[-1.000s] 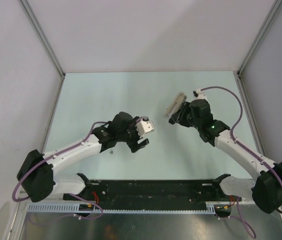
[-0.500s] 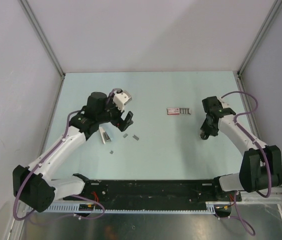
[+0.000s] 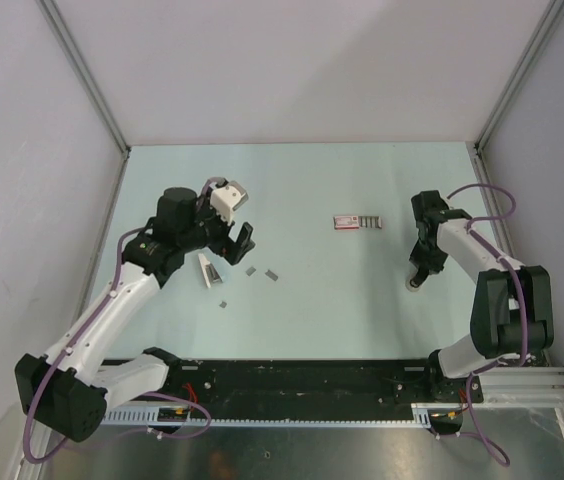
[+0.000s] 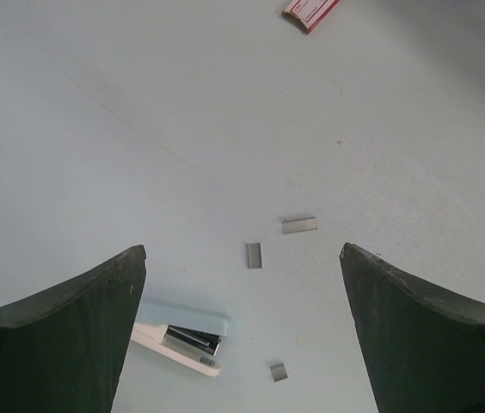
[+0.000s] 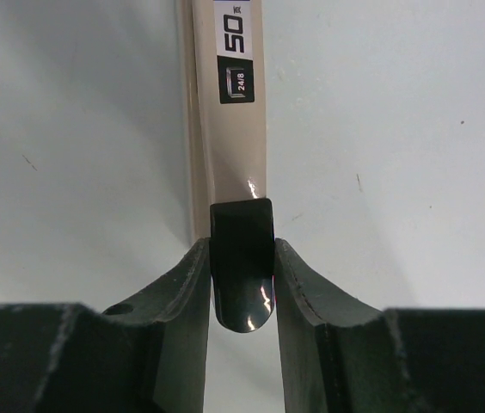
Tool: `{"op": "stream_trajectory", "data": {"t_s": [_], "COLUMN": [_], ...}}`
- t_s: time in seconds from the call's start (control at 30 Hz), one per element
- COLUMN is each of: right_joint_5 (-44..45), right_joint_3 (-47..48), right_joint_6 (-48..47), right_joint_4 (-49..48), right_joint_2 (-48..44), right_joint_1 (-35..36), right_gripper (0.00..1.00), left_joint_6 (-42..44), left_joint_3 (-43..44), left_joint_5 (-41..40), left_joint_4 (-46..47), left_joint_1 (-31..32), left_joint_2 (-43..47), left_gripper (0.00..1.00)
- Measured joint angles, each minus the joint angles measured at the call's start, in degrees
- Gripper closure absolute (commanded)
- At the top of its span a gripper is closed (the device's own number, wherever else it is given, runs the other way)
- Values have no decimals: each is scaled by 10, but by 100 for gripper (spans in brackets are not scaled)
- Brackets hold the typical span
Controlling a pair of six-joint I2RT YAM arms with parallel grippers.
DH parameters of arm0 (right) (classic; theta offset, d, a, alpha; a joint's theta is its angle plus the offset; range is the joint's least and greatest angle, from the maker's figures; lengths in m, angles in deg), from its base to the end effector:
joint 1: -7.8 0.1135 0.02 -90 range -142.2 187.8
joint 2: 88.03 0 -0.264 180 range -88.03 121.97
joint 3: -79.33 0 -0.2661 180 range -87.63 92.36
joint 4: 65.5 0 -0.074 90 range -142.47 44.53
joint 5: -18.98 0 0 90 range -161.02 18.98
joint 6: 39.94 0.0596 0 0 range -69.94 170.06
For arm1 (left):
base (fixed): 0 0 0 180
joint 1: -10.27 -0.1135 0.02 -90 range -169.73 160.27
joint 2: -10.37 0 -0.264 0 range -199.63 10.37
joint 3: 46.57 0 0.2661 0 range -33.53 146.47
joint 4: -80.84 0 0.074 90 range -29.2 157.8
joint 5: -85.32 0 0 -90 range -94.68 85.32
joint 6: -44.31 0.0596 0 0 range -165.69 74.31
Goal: Unload the staples from the stapler
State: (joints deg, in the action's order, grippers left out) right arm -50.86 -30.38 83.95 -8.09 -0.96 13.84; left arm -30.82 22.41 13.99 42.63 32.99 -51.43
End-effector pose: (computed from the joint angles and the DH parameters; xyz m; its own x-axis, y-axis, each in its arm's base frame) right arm 0.2972 0.0108 0.1753 -0.7973 0.4420 -0.4111 0.5290 0.8396 -0.1234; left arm 0.2427 -0.1223 0.3122 -0.3007 0.3895 -0.8705 0.7202 0.6911 0.0604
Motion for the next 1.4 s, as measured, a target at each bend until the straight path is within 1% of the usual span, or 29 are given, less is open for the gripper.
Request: {"op": "stream_trajectory", "data": {"t_s": [0.07,0.17,0.2,0.27,0.43,0.57,0.67,0.83,0.93,1.0,1.1,1.23,1.4], "right_joint_5": [2,2,1,-1,-6,-7,-6,9,14,14,8,0,-5], "right_joint_3": [3,3,3,3,18,51,73,109,148,166,187,219,298], "right_joint_6": [-3,-5,-6,-6,1,11,15,12,9,7,4,1,-4], "right_joint_4": [2,2,2,3,9,-21,-80,-188,-237,-256,-278,-286,-276], "right_joint_2": [0,-5,-12,-37,-115,-115,-69,53,135,170,210,252,317], "right_joint_1": [1,5,8,21,70,107,125,134,129,121,106,87,73], "right_gripper": [62,43,39,35,33,33,33,30,22,17,14,15,21], "left_joint_6": [0,1,1,1,1,1,2,7,8,11,12,15,17], "left_joint_3": [-3,-7,-8,-9,-9,-9,-9,-17,-19,-19,-19,-19,-19], "left_joint_5": [-1,-3,-4,-5,-5,-6,-10,-19,-21,-23,-25,-25,-26], "left_joint_4": [-4,-11,-13,-17,-23,-25,-26,-30,-37,-38,-39,-41,-42], "left_joint_1": [-3,-6,-8,-11,-21,-30,-37,-48,-53,-55,-58,-61,-63], "left_joint_2": [4,12,14,18,23,23,23,25,26,26,26,23,14], "left_gripper": [1,1,1,1,1,0,0,1,1,0,1,0,1]}}
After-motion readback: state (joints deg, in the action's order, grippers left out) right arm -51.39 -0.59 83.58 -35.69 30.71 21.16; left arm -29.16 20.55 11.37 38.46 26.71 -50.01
